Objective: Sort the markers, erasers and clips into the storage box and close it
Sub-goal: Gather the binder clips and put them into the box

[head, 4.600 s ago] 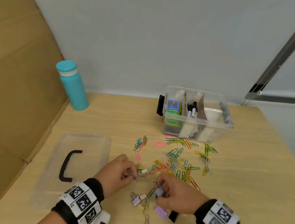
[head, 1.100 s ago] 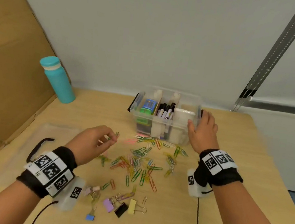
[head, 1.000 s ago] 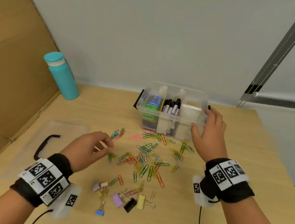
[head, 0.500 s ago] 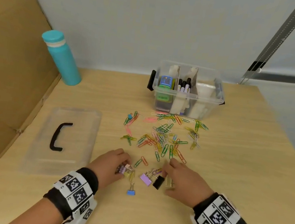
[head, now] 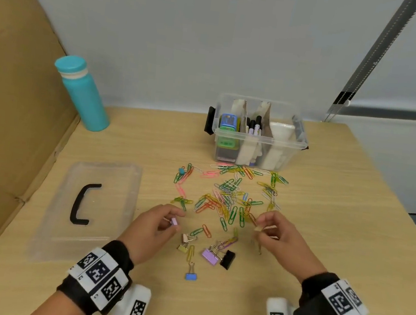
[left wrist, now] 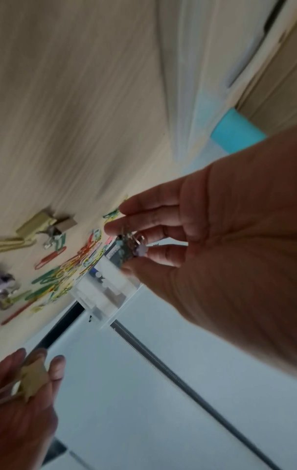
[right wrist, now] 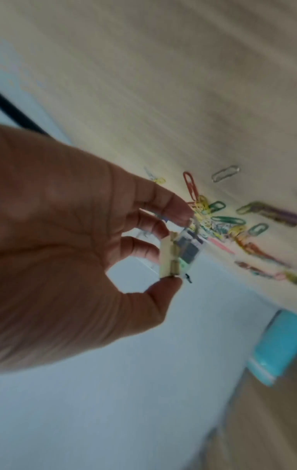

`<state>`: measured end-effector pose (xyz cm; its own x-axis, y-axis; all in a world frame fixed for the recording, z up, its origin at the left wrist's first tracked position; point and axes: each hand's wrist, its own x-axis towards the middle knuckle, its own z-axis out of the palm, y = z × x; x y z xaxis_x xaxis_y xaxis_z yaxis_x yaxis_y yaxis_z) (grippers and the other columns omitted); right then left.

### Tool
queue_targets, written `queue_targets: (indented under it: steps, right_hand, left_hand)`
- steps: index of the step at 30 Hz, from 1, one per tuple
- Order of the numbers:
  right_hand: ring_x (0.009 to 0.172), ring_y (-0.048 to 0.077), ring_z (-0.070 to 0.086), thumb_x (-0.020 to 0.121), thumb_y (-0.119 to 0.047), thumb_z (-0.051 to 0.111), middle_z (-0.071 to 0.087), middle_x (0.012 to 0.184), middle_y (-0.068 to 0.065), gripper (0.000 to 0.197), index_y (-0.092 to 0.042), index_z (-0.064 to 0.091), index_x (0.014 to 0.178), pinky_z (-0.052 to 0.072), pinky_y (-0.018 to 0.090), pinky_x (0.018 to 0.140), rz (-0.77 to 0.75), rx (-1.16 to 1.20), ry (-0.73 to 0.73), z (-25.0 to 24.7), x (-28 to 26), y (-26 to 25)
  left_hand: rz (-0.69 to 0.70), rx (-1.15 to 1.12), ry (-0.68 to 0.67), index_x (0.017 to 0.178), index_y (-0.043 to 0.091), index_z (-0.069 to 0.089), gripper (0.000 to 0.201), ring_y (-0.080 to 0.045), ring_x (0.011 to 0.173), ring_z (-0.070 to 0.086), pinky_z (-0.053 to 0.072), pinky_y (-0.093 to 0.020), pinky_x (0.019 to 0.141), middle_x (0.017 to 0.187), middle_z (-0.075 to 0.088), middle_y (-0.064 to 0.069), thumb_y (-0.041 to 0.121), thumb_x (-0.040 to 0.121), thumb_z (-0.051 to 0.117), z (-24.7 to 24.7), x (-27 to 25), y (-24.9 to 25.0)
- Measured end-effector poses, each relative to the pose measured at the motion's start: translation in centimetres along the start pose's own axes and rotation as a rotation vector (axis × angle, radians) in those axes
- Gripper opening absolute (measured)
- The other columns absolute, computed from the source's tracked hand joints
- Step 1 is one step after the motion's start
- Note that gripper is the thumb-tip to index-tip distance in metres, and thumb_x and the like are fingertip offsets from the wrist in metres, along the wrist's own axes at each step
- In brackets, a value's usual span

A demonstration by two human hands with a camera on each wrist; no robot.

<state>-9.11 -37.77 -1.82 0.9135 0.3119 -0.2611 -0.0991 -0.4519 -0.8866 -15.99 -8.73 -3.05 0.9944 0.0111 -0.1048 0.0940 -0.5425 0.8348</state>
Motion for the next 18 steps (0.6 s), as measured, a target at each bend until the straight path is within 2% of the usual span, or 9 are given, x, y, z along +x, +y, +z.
queue_targets:
  steps: [3, 4, 6, 7, 9, 12, 14, 16, 18]
  right_hand:
    - [0.078, 0.026, 0.062, 0.090, 0.002, 0.051, 0.051, 0.088, 0.007, 0.014, -0.011, 0.055, 0.092, 0.052, 0.033, 0.077, 0.079, 0.364, 0.057, -0.8, 0.3, -0.1]
    - [0.071, 0.025, 0.057, 0.090, 0.003, 0.048, 0.047, 0.081, 0.008, 0.016, -0.012, 0.055, 0.088, 0.049, 0.033, 0.072, 0.094, 0.438, 0.056, -1.0, 0.3, 0.0]
    - [0.059, 0.018, 0.043, 0.079, -0.001, 0.045, 0.041, 0.071, 0.006, 0.018, -0.016, 0.054, 0.079, 0.037, 0.028, 0.058, 0.120, 0.453, 0.052, -1.2, 0.2, 0.0]
    - [0.056, 0.016, 0.037, 0.075, -0.001, 0.042, 0.040, 0.071, 0.004, 0.019, -0.016, 0.053, 0.077, 0.031, 0.026, 0.054, 0.130, 0.429, 0.047, -1.3, 0.1, 0.1]
    - [0.053, 0.011, 0.034, 0.074, -0.004, 0.041, 0.041, 0.072, 0.001, 0.016, -0.015, 0.051, 0.078, 0.026, 0.024, 0.052, 0.137, 0.331, 0.016, -1.2, 0.0, -0.1]
    - [0.064, 0.007, 0.046, 0.086, -0.018, 0.055, 0.050, 0.078, -0.005, 0.003, -0.017, 0.054, 0.088, 0.034, 0.024, 0.063, 0.033, -0.040, -0.063, -0.6, -0.2, -0.3]
    - [0.073, 0.008, 0.051, 0.085, -0.018, 0.062, 0.052, 0.082, -0.005, 0.013, -0.024, 0.055, 0.094, 0.040, 0.024, 0.068, -0.042, -0.244, -0.158, 0.4, -0.1, -0.3]
    - [0.070, 0.009, 0.051, 0.081, -0.022, 0.067, 0.052, 0.080, -0.004, 0.020, -0.030, 0.055, 0.095, 0.043, 0.026, 0.068, -0.081, -0.327, -0.250, 1.7, -0.1, -0.6]
    - [0.071, 0.014, 0.054, 0.079, -0.028, 0.069, 0.054, 0.079, -0.002, 0.022, -0.032, 0.055, 0.096, 0.048, 0.033, 0.071, -0.118, -0.371, -0.295, 2.8, 0.1, -0.6]
  left_hand:
    - [-0.042, -0.147, 0.009, 0.109, 0.026, 0.061, 0.022, -0.015, 0.092, 0.068, 0.051, -0.022, 0.084, 0.095, 0.061, 0.005, 0.014, 0.092, 0.057, 0.0, 0.3, -0.3]
    - [-0.054, -0.203, 0.006, 0.109, 0.024, 0.061, 0.023, -0.018, 0.094, 0.068, 0.054, -0.027, 0.086, 0.093, 0.060, 0.003, 0.010, 0.093, 0.054, 0.0, 0.4, -0.3]
    - [-0.069, -0.266, 0.007, 0.109, 0.020, 0.062, 0.025, -0.021, 0.094, 0.068, 0.056, -0.030, 0.084, 0.091, 0.059, 0.003, 0.004, 0.092, 0.053, 0.1, 0.4, -0.3]
    - [-0.073, -0.278, 0.011, 0.108, 0.020, 0.062, 0.025, -0.020, 0.091, 0.067, 0.056, -0.029, 0.082, 0.091, 0.059, 0.004, 0.004, 0.091, 0.055, 0.1, 0.4, -0.3]
    - [-0.079, -0.278, 0.011, 0.106, 0.022, 0.064, 0.024, -0.019, 0.085, 0.065, 0.054, -0.022, 0.079, 0.092, 0.059, 0.004, 0.006, 0.088, 0.061, 0.1, 0.5, -0.5]
    - [-0.102, -0.201, 0.001, 0.103, 0.024, 0.065, 0.023, -0.017, 0.088, 0.065, 0.050, -0.016, 0.078, 0.100, 0.062, 0.005, 0.010, 0.085, 0.066, 0.1, 0.6, -0.8]
    - [-0.130, -0.097, 0.006, 0.099, 0.026, 0.066, 0.020, -0.015, 0.087, 0.065, 0.048, -0.016, 0.077, 0.096, 0.062, 0.007, 0.013, 0.084, 0.068, 0.4, 0.7, -0.9]
    - [-0.161, -0.037, 0.026, 0.097, 0.025, 0.067, 0.017, -0.012, 0.082, 0.065, 0.049, -0.014, 0.075, 0.090, 0.062, 0.009, 0.017, 0.082, 0.070, 0.3, 0.8, -0.6]
    - [-0.192, -0.127, 0.055, 0.095, 0.023, 0.068, 0.014, -0.017, 0.079, 0.068, 0.055, -0.024, 0.074, 0.091, 0.065, 0.002, 0.018, 0.082, 0.071, 0.0, 1.2, -0.4]
